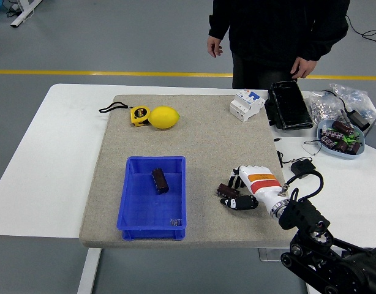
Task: Pick up the battery,place it into the box
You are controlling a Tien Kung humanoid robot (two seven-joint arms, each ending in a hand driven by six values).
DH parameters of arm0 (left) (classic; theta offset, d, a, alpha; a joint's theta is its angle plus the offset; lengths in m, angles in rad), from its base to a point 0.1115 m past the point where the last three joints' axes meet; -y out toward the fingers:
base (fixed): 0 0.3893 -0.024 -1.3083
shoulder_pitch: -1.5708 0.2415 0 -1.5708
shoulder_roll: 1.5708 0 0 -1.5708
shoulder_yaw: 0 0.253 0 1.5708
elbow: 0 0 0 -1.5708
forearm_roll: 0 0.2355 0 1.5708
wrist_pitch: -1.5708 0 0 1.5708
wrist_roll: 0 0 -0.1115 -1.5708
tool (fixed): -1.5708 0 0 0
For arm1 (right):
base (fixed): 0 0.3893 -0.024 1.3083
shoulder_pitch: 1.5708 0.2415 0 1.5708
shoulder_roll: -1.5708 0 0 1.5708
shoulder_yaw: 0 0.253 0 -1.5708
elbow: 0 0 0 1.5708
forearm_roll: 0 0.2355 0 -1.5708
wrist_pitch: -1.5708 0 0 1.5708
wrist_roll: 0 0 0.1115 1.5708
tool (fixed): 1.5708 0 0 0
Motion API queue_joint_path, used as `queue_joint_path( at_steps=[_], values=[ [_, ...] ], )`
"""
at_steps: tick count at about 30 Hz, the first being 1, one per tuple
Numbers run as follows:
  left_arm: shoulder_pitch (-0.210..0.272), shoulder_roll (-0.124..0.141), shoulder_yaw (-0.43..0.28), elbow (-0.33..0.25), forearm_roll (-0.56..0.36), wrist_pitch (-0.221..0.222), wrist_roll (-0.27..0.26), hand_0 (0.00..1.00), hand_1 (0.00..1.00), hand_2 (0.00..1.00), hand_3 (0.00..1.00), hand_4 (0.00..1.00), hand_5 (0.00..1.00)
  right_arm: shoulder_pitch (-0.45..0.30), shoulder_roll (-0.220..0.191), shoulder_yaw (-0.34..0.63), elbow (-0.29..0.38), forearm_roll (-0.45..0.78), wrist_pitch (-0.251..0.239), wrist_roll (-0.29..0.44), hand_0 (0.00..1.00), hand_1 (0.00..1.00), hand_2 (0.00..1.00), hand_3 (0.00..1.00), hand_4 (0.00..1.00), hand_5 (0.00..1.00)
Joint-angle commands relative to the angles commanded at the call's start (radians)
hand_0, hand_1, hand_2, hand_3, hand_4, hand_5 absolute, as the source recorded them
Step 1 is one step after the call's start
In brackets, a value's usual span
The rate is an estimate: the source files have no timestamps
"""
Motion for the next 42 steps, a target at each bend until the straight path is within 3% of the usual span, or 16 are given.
queue_joint_path(
  at_steps=[7, 24, 32, 35, 42],
  values=[
    [0.000, -0.001, 0.000, 0.000, 0.001, -0.001, 0.000, 0.719, 0.675, 0.684, 0.585, 0.630, 0.544, 0.001, 0.001, -0.002, -0.003, 0.001, -0.006, 0.000, 0.269, 0.347, 0.405, 0.427, 0.846, 0.231],
    [0.002, 0.001, -0.006, 0.000, 0.010, -0.005, 0.002, 0.719, 0.674, 0.680, 0.586, 0.629, 0.542, 0.007, -0.005, 0.006, 0.023, 0.024, -0.016, 0.001, 0.240, 0.341, 0.398, 0.421, 0.824, 0.231],
    [0.003, 0.002, -0.014, 0.000, 0.016, -0.006, 0.002, 0.718, 0.674, 0.680, 0.586, 0.629, 0.542, 0.021, -0.012, 0.025, 0.093, 0.022, -0.009, -0.015, 0.238, 0.343, 0.399, 0.422, 0.805, 0.215],
    [0.005, 0.004, -0.016, 0.000, 0.018, -0.006, 0.002, 0.718, 0.674, 0.680, 0.586, 0.629, 0.542, 0.040, -0.001, 0.031, 0.122, 0.015, -0.007, -0.024, 0.238, 0.343, 0.399, 0.422, 0.805, 0.215],
    [0.011, 0.008, -0.022, 0.000, 0.029, -0.008, 0.005, 0.718, 0.674, 0.678, 0.586, 0.630, 0.543, 0.111, 0.074, 0.017, 0.186, 0.008, 0.003, -0.038, 0.235, 0.340, 0.398, 0.421, 0.794, 0.208]
  ],
)
